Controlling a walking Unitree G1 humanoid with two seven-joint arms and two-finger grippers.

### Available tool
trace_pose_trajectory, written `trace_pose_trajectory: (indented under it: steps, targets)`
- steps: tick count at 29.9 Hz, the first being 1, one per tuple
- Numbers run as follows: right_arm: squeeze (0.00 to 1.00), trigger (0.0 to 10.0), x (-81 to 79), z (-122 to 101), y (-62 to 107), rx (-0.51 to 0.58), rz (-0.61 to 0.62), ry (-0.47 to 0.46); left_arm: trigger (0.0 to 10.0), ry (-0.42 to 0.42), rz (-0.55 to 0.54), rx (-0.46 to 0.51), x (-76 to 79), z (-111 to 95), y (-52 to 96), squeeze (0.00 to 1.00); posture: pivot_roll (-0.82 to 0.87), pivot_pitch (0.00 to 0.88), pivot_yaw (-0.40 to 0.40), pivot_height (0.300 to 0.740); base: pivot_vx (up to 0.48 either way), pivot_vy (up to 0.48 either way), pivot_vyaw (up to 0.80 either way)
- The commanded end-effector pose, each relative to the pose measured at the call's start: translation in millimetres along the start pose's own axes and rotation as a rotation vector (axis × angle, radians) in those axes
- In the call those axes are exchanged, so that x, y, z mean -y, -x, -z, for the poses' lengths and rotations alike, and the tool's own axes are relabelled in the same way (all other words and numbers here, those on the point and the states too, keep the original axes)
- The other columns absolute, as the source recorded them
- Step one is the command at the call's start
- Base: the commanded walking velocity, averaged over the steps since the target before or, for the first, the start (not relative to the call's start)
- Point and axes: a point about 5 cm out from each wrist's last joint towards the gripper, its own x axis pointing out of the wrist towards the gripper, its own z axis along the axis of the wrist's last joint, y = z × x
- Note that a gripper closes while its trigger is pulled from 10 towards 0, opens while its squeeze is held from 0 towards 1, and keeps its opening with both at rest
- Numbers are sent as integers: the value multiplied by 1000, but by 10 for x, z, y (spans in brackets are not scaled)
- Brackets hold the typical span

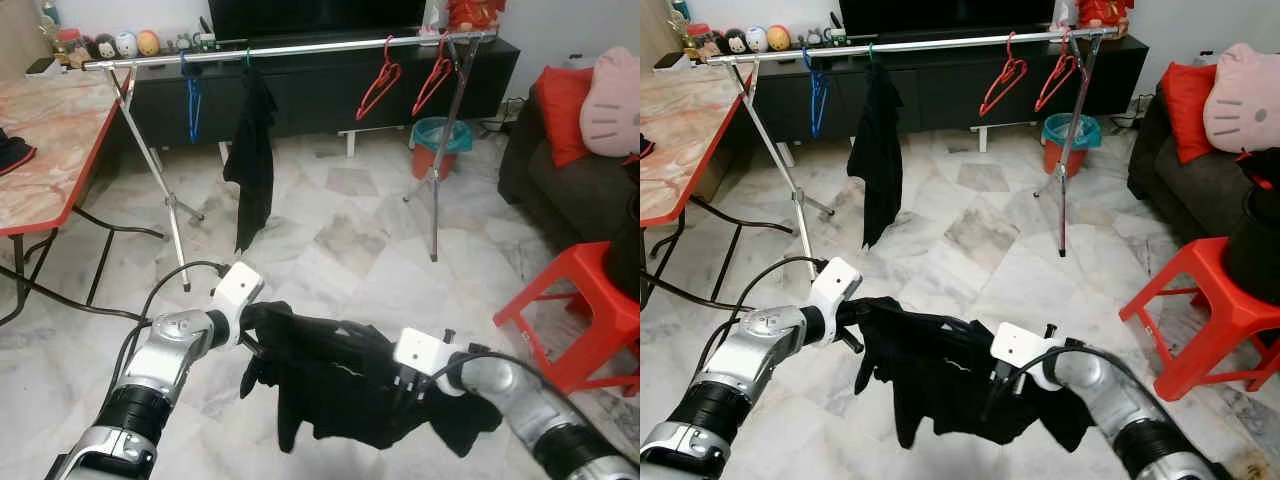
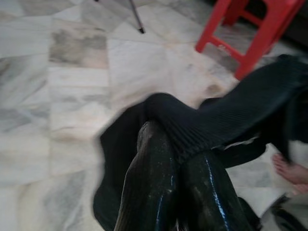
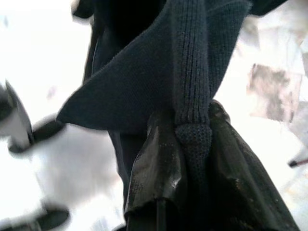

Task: Hang hanger

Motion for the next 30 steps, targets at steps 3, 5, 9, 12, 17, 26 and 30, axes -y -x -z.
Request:
trace_pose_trajectory:
  steps: [3,5,9,12,17,26,30]
  targets:
    - [0,10000,136,-116,-27,94,141,-134,10000,-43,40,10,87,-28,3,0,-87,0,65,740,0,0,0]
    - [0,10000,212,-174,-80,109,254,-184,10000,-63,93,27,175,-33,-2,0,-91,0,70,740,0,0,0]
    - [0,10000,210,-251,-132,140,271,-212,10000,-72,127,40,234,-72,-13,0,-84,0,77,740,0,0,0]
    - [0,10000,183,-289,-185,140,275,-207,10000,-75,145,56,248,-117,-7,0,-81,0,81,740,0,0,0]
    - [0,10000,152,-319,-248,145,296,-237,10000,-98,197,95,309,-191,19,0,-72,0,80,740,0,0,0]
    - [0,10000,224,-357,-271,162,430,-295,10000,-104,300,133,443,-231,90,0,-64,0,86,740,0,0,0]
    - [0,10000,380,-463,-205,231,503,-284,10000,-138,325,62,457,-88,113,1000,-68,0,88,740,0,0,0]
